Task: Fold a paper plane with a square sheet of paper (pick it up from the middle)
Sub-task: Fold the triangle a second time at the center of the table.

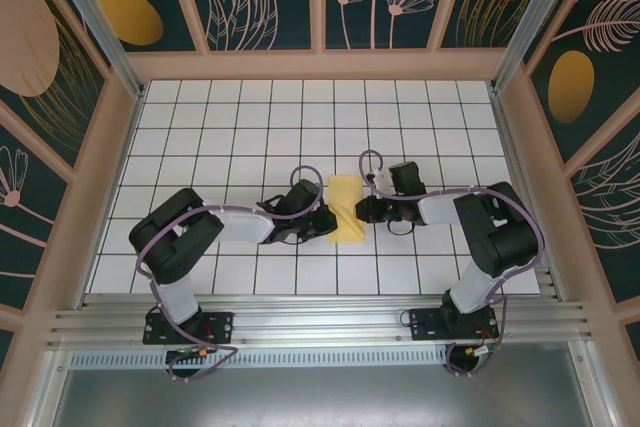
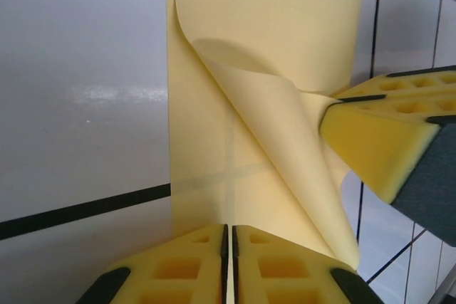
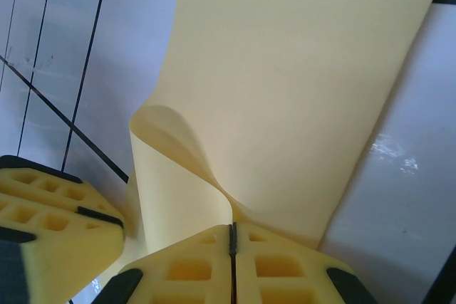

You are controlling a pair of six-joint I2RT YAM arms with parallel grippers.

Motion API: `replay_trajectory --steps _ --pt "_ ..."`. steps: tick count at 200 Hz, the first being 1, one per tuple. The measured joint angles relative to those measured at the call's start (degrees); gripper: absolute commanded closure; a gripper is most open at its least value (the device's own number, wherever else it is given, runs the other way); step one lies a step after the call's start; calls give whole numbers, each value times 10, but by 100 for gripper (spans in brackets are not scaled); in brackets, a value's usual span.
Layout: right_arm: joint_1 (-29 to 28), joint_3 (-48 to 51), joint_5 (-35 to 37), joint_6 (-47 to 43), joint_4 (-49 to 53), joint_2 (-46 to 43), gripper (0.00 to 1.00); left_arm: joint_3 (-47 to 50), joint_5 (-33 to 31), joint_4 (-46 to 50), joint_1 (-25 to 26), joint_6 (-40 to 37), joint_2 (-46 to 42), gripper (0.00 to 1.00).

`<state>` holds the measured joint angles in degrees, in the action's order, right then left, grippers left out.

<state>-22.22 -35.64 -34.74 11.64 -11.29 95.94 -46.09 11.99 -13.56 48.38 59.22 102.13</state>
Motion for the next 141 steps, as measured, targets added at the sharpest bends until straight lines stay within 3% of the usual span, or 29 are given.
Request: replay_trajectory --steps 70,141 --pt "0 6 15 0 0 -10 93 -28 -34 1 0 9 -38 83" --pt "0 6 15 0 -1 -9 93 -64 -35 -18 0 37 11 83"
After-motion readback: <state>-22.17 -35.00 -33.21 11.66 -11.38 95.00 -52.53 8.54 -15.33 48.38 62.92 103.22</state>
